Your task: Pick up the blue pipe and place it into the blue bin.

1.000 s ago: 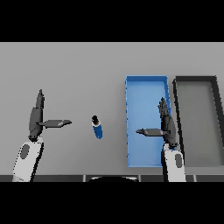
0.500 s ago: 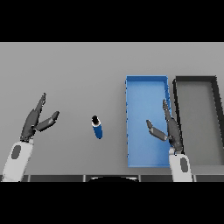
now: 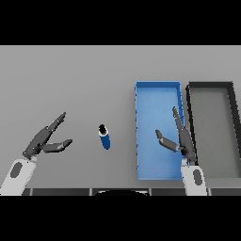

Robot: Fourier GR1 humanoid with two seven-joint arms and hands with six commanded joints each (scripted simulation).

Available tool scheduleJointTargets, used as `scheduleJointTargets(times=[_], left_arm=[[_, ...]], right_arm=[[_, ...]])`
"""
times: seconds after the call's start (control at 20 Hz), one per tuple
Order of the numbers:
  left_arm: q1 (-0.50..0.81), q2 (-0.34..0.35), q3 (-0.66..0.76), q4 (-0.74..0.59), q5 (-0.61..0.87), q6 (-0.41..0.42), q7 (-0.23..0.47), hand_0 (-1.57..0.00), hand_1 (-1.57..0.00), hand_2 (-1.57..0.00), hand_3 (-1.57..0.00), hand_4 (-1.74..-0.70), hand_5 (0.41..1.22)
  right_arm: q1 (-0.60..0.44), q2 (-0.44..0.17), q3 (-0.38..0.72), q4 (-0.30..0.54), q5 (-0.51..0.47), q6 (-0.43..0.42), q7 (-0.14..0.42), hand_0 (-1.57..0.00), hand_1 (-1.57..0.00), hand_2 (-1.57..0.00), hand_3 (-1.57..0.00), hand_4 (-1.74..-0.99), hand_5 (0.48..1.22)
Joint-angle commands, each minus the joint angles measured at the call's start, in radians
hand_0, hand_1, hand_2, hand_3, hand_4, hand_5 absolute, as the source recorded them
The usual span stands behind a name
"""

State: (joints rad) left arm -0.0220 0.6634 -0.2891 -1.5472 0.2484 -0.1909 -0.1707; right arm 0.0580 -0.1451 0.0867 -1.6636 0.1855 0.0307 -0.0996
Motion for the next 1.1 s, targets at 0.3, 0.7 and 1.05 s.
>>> scheduleJointTargets(times=[0.3,0.7,1.05], left_arm=[[-0.007,-0.084,-0.155,-0.052,-0.1,-0.025,0.096,0.0,0.0,0.0,0.0,-1.14,0.455],[-0.078,-0.248,-0.222,0.039,-0.161,0.013,0.078,0.0,0.0,0.0,0.0,-1.15,0.46],[-0.167,-0.343,-0.249,0.184,-0.238,0.051,0.078,0.0,0.0,0.0,0.0,-1.06,0.425]], right_arm=[[0.015,0.002,-0.007,-0.018,-0.012,0.0,0.023,0.0,0.0,0.0,0.0,-1.195,0.617],[0.017,0.011,0.002,-0.023,0.003,-0.008,0.038,0.0,0.0,0.0,0.0,-1.201,0.62],[0.02,0.004,-0.015,-0.019,-0.014,-0.006,0.025,0.0,0.0,0.0,0.0,-1.222,0.642]])
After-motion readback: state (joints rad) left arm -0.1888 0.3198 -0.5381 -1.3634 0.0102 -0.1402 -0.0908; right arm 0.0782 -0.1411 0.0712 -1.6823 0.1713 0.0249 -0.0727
